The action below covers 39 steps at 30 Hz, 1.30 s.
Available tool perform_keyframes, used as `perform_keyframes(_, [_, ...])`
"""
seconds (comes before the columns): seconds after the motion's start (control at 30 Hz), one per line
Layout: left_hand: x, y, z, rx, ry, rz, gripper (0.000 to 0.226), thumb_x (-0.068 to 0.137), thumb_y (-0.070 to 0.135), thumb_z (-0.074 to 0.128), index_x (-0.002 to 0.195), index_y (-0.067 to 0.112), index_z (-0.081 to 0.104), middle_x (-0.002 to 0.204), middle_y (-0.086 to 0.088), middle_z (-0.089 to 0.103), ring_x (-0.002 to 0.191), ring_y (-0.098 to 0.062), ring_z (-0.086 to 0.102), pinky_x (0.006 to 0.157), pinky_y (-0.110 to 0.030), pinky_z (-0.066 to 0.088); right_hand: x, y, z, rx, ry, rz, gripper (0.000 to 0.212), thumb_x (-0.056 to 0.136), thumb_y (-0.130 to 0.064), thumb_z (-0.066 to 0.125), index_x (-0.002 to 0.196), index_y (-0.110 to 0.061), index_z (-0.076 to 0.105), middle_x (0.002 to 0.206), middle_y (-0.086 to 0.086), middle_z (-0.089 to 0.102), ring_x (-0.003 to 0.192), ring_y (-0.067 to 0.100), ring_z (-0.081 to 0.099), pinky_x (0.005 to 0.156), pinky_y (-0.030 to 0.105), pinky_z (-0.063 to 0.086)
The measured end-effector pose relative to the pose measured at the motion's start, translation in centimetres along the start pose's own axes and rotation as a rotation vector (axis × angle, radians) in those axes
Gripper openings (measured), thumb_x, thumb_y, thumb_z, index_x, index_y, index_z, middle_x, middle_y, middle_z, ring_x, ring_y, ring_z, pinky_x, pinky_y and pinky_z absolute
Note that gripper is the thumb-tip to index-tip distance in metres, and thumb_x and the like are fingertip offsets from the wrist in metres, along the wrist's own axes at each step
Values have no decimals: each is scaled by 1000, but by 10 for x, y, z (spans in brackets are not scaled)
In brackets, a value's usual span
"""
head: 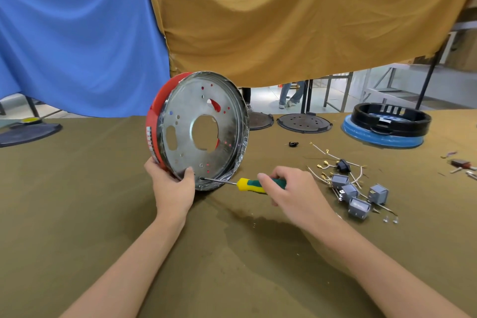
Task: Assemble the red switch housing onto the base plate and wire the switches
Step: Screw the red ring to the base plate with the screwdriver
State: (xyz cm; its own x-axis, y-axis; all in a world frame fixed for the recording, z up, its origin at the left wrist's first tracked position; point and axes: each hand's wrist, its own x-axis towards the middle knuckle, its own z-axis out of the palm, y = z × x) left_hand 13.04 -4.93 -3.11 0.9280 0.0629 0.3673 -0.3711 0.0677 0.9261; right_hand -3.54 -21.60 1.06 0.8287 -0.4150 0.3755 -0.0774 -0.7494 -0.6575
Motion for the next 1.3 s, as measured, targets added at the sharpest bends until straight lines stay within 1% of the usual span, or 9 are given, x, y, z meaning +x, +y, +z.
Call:
perform_keyframes(0.1, [1,0,-1,-10,10,-24,56,87,-1,65,125,22,31,108,19,54,91,13,59,85,-16,44,0,2,-4,65,-23,-48,17,88,-35,69,90,-22,59,81,-1,62,68,9,51,59,21,40])
perform_keyframes(0.2, [2,1,-2,-61,27,-62,57,86,-3,65,126,21,32,114,11,54,104,-5,58,94,-25,45,1,2,-8,93,-54,-141,23,84,-23,74,96,-26,55,92,-5,56,78,5,51,65,11,38])
perform_keyframes(0.3, [3,1,-2,-70,35,-60,58,86,-4,65,128,19,32,115,9,53,105,-7,58,96,-25,45,1,1,-8,72,4,-155,21,81,-27,80,89,-23,61,85,-8,61,75,5,53,63,12,37])
perform_keyframes(0.47, [0,0,0,-3,-6,-5,58,88,-1,65,130,20,30,109,20,54,89,18,58,88,-17,44,1,0,-8,124,-27,-20,26,81,-38,78,78,-18,62,69,0,64,54,13,52,52,29,43])
perform_keyframes(0.6, [0,1,0,-1,-2,-11,57,88,-1,65,128,21,31,110,18,54,94,13,57,92,-21,44,-2,-1,-3,163,-102,58,33,86,-41,69,81,-11,56,79,15,67,55,18,46,52,29,38])
perform_keyframes(0.8, [1,3,-2,-78,31,-57,58,86,-5,64,130,16,32,124,0,54,113,-14,58,100,-30,47,-6,-5,-4,82,-135,-99,25,84,-32,75,94,-22,54,87,-2,60,75,15,52,62,22,41])
perform_keyframes(1.03, [-1,4,0,0,-1,6,60,87,-3,65,133,14,31,118,7,54,108,-9,57,99,-26,43,-3,-3,-2,234,-111,59,22,81,-28,79,86,-16,62,75,-1,62,53,14,51,49,24,39])
perform_keyframes(1.17, [-2,2,1,35,-19,41,58,88,-1,66,131,16,31,108,23,52,94,15,56,96,-23,43,0,1,0,522,-193,314,27,82,-24,79,89,-7,60,72,5,57,42,16,52,40,22,36])
perform_keyframes(1.3, [0,1,2,31,-8,29,56,88,-1,66,124,23,31,108,23,53,93,17,57,91,-19,42,-2,1,1,519,-225,307,27,84,-27,77,90,-10,57,78,3,57,44,13,52,42,24,39])
